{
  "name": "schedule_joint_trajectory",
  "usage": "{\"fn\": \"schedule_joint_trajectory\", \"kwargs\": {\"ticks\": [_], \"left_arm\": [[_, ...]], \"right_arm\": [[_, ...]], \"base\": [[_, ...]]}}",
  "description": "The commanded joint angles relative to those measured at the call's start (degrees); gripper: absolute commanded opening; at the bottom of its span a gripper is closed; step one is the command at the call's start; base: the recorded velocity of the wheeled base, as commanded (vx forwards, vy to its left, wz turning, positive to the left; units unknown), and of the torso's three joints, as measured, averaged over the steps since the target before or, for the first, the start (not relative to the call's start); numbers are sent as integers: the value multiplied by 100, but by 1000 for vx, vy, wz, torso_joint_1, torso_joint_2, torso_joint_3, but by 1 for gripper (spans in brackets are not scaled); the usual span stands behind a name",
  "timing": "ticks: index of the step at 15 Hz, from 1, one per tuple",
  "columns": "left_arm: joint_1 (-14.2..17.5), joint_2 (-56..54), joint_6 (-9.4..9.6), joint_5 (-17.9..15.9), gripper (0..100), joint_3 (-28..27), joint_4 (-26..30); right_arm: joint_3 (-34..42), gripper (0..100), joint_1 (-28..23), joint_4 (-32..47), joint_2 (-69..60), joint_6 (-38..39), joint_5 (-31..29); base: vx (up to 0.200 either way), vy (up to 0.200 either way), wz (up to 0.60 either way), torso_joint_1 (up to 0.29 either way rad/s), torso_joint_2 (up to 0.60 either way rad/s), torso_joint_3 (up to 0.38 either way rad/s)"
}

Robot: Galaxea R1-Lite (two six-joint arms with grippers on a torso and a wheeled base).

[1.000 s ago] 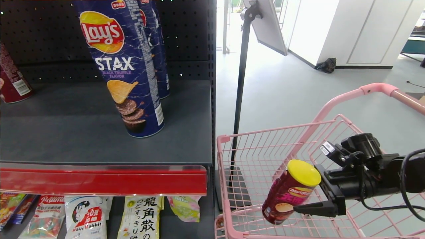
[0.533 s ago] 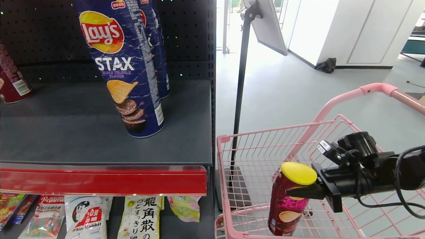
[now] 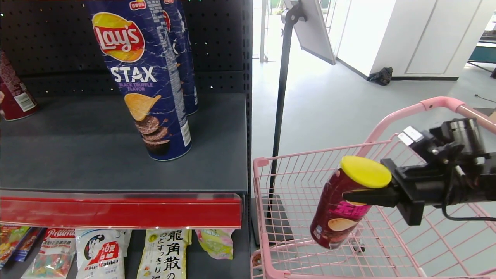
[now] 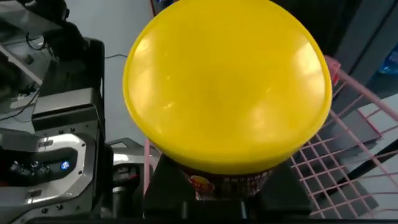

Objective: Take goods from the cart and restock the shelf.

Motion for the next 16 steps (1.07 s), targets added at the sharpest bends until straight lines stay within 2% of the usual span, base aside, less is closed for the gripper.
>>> {"fn": "schedule_joint_trajectory", "kwargs": {"ticks": [1,3,4,5,6,9,11,12,16], "left_arm": [[3,0,-1,-2,100,-2,-1],[-6,0,-1,7,100,-2,-1],[3,0,-1,7,100,-2,-1],[3,0,-1,7,100,-2,-1],[3,0,-1,7,100,-2,-1],[3,0,-1,7,100,-2,-1],[3,0,-1,7,100,-2,-1],[3,0,-1,-2,100,-2,-1],[3,0,-1,7,100,-2,-1]], "right_arm": [[-272,0,188,-15,-1334,695,-248],[-26,0,786,20,-2011,968,-644],[247,0,1041,3,-2275,977,-1074],[405,0,1129,11,-2380,977,-1224],[853,0,1366,11,-2679,985,-1514],[1275,0,1445,29,-2969,977,-1725],[1178,0,1524,38,-2916,977,-1716],[1090,0,1823,46,-2837,994,-1795],[844,0,1867,46,-2653,1047,-1953]], "base": [[0,0,0,0,0,0],[0,0,0,0,0,0],[0,0,0,0,0,0],[0,0,0,0,0,0],[0,0,0,0,0,0],[0,0,0,0,0,0],[0,0,0,0,0,0],[0,0,0,0,0,0],[0,0,0,21,-64,-35]]}}
